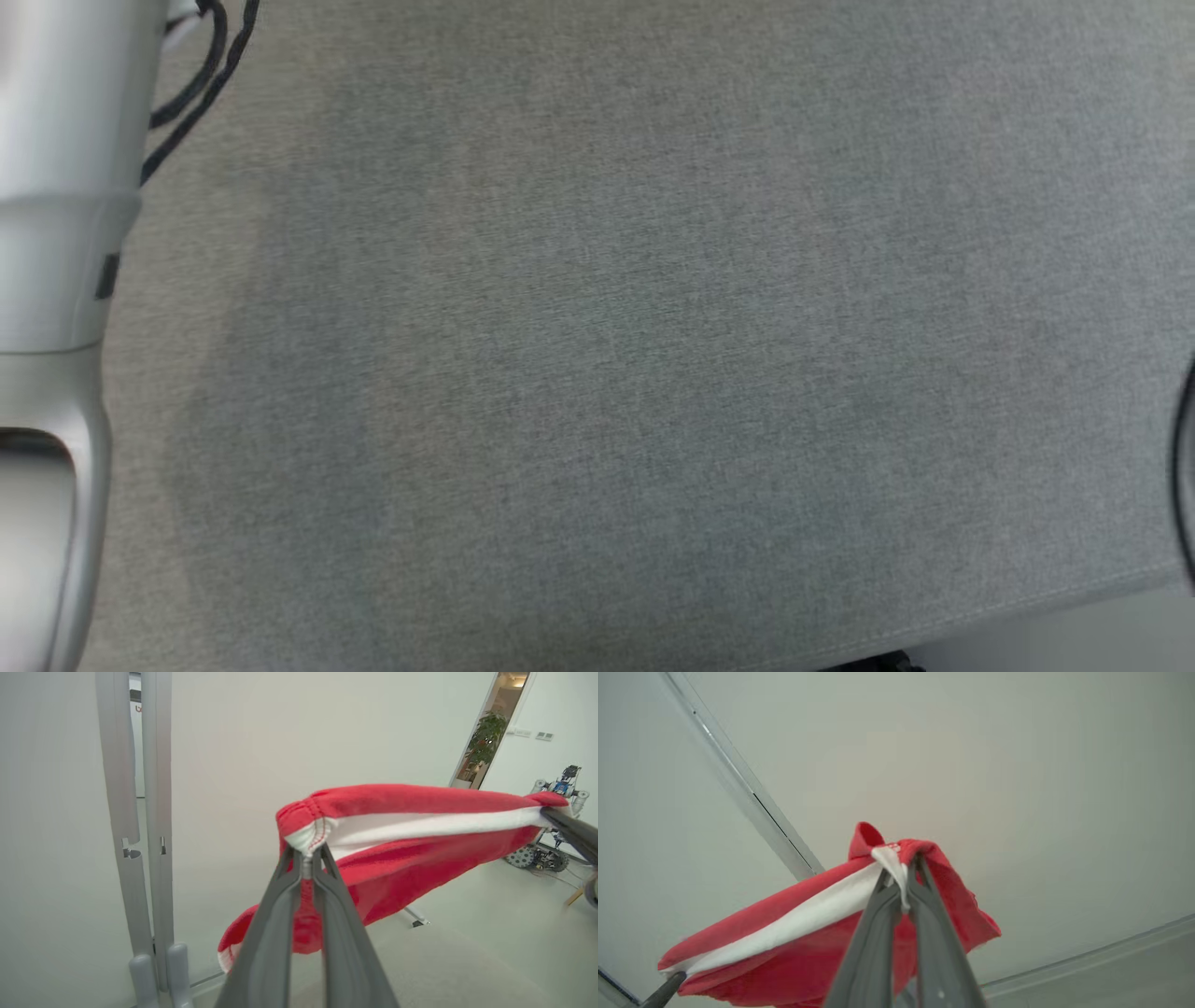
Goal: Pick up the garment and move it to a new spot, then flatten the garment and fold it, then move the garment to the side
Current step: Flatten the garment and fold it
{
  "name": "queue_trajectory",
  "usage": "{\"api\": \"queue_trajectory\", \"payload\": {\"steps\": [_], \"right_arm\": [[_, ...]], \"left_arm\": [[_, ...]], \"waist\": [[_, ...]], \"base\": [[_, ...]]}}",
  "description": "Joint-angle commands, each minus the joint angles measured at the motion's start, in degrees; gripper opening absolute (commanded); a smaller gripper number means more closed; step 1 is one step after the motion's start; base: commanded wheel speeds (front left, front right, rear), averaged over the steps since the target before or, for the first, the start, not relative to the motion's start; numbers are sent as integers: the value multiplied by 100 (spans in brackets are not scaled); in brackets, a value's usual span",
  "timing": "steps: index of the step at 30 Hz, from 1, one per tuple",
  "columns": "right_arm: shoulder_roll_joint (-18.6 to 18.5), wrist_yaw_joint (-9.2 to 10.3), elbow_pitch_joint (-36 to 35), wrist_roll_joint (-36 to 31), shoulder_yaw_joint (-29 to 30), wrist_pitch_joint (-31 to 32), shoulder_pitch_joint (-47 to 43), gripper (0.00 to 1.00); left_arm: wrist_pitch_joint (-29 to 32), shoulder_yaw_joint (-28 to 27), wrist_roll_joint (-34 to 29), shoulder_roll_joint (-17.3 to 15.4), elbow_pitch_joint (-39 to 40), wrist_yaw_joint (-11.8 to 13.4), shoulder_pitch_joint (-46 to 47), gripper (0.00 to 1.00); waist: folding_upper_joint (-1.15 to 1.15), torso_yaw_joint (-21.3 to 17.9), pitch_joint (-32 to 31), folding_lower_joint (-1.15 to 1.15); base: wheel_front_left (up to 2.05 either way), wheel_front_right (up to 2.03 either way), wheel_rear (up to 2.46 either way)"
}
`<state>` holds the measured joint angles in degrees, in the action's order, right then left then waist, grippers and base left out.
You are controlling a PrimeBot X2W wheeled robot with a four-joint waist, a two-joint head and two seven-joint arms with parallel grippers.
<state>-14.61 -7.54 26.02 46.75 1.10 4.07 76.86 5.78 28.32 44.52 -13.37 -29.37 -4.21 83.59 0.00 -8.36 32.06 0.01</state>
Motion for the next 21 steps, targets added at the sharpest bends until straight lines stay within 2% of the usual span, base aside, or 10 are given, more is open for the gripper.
{"api": "queue_trajectory", "payload": {"steps": [1,6,10,14,17,21], "right_arm": [[166,9,240,-35,-55,-85,-293,0],[359,5,511,141,-551,-154,-1480,0],[92,4,173,543,-962,-139,-2802,0],[-341,4,-459,1034,-1229,-173,-4213,0],[-640,5,-889,1371,-1270,-235,-5050,0],[-919,5,-1343,1608,-1373,-304,-6125,0]], "left_arm": [[-145,129,-117,21,-344,-82,-249,0],[-706,584,-29,251,-1179,-290,-1107,0],[-978,1116,209,310,-1116,-328,-2078,0],[-1277,1679,460,-72,-618,-331,-3103,0],[-1491,1885,545,-216,-320,-332,-3783,0],[-1695,1994,772,-392,69,-186,-4979,0]], "waist": [[0,-271,170,-1],[0,-272,44,-1],[0,-178,-137,-1],[0,-31,-342,-1],[0,96,-566,-1],[0,227,-1036,-1]], "base": [[0,0,0],[0,0,0],[0,0,0],[0,0,0],[0,0,0],[0,0,0]]}}
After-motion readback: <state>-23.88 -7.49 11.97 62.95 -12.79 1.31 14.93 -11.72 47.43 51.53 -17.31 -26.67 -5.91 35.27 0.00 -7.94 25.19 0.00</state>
